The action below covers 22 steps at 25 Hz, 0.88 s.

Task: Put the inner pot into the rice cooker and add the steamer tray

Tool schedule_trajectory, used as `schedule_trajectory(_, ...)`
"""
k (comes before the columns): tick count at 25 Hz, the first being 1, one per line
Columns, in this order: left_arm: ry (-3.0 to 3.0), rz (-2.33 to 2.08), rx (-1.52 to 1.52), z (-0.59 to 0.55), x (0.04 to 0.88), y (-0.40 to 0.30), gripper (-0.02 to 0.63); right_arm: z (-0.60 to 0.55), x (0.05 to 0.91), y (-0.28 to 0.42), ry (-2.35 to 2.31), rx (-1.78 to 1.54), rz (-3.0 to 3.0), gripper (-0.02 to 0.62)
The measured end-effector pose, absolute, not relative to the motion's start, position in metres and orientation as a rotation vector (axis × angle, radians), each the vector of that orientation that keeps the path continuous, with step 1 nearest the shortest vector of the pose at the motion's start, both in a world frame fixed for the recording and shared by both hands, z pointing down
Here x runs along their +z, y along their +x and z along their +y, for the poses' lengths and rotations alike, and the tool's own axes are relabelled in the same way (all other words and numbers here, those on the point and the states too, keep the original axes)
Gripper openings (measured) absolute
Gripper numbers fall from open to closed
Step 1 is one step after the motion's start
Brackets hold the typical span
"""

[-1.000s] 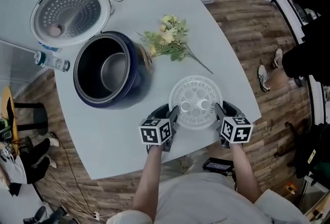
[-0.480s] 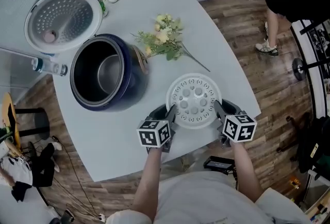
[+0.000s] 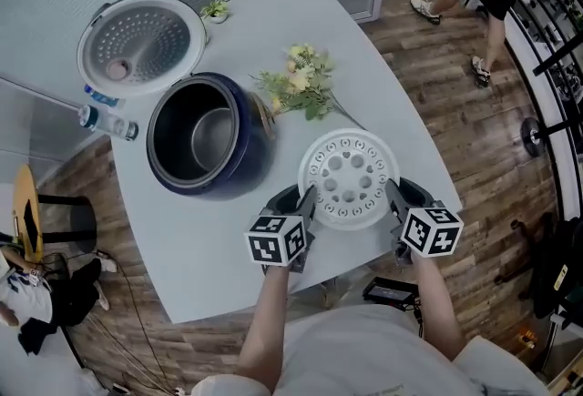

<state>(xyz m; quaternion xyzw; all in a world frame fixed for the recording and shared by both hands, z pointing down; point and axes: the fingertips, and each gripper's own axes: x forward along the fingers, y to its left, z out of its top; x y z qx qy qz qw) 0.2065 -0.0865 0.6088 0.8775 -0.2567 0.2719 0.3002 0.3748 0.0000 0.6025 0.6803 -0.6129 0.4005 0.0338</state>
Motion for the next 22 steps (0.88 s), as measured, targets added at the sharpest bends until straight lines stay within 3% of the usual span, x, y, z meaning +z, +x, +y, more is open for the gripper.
schedule_trajectory(22, 2.490, -0.801, 0.501, -0.131, 0.488, 0.190, 0.089, -0.048, 0.473, 0.363, 2.206, 1.026, -2.198, 0.069)
